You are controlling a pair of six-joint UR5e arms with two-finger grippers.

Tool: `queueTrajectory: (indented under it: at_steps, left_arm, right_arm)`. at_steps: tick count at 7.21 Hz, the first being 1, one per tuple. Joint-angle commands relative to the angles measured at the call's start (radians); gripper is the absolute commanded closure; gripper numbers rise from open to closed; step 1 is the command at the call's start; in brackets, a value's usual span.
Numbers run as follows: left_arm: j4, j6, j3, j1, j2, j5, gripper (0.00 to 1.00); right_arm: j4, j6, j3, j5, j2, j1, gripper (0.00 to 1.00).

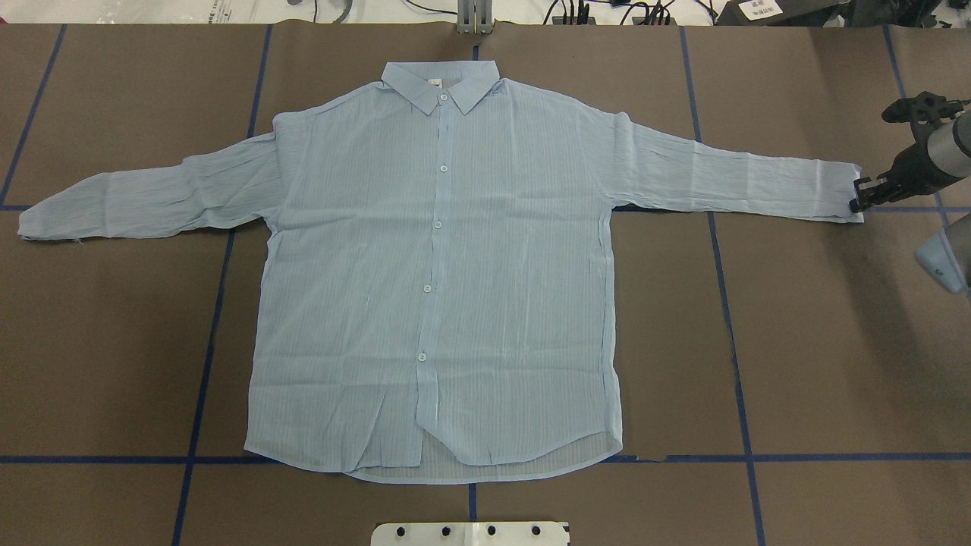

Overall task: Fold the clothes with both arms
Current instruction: 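Lift the sleeve with the right gripper and fold it across the shirt front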

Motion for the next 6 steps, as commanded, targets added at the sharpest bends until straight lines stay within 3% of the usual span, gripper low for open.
queueTrajectory:
  at_steps: [1,3,4,6]
  left_arm:
    - [0.0,-0.001,0.001,0.0,-0.001,0.0,0.0]
    - [0.0,-0.001,0.001,0.0,-0.001,0.0,0.0]
    - [-0.012,-0.001,0.004,0.0,-0.001,0.0,0.0]
    - [-0.018,-0.001,0.01,0.0,-0.001,0.0,0.0]
  right_arm:
    - [0.008,0.002,0.02,0.006,0.01,0.006,1.0]
    - [0.007,0.099,0.125,0.058,0.044,0.018,1.0]
    - [0.005,0.103,0.136,0.13,0.099,0.029,1.0]
    - [0.007,0.206,0.137,0.178,0.247,0.034,1.0]
